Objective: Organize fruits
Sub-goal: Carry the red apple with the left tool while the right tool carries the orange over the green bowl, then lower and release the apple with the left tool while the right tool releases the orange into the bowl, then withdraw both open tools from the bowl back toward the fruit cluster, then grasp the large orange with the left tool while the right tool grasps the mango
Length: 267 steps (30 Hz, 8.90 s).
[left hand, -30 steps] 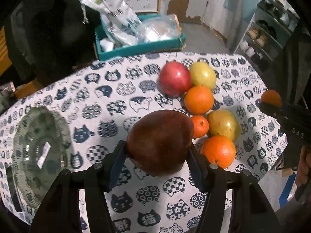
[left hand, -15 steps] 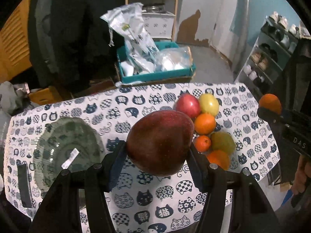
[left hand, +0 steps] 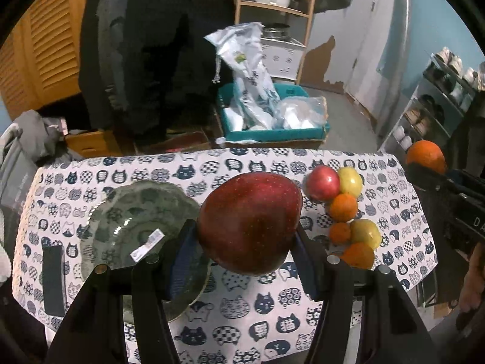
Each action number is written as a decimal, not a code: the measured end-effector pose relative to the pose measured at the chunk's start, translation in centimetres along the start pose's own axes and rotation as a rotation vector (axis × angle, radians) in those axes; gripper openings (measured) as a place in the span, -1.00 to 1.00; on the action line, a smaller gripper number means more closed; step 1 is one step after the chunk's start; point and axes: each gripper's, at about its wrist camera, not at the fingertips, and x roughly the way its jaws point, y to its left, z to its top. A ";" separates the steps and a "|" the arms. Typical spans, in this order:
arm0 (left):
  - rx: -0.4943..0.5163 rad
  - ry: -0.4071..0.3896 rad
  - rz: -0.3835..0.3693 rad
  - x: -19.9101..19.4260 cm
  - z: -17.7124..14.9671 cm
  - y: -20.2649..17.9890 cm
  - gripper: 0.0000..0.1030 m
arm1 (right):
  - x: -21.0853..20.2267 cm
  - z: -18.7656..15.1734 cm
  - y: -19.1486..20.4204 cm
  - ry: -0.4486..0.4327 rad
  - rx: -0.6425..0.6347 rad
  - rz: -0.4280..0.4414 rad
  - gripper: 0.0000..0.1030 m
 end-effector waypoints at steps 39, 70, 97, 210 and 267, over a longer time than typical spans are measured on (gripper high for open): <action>-0.218 0.123 0.204 3.4 -4.4 17.8 0.21 | 16.7 0.1 18.9 0.303 -0.144 0.228 -0.17; -0.283 0.351 0.186 11.3 -7.7 19.2 0.23 | 21.8 -2.8 19.9 0.439 -0.143 0.266 -0.17; -0.270 0.293 0.210 7.1 -7.2 18.9 0.57 | 20.0 -1.6 19.4 0.403 -0.101 0.303 0.07; 0.082 0.294 0.039 14.6 -2.4 -8.5 0.76 | 15.4 -11.2 -13.6 0.435 0.219 0.013 0.44; 0.262 0.473 -0.180 20.1 -7.9 -23.8 0.35 | 10.0 -16.7 -23.4 0.416 0.431 -0.162 0.33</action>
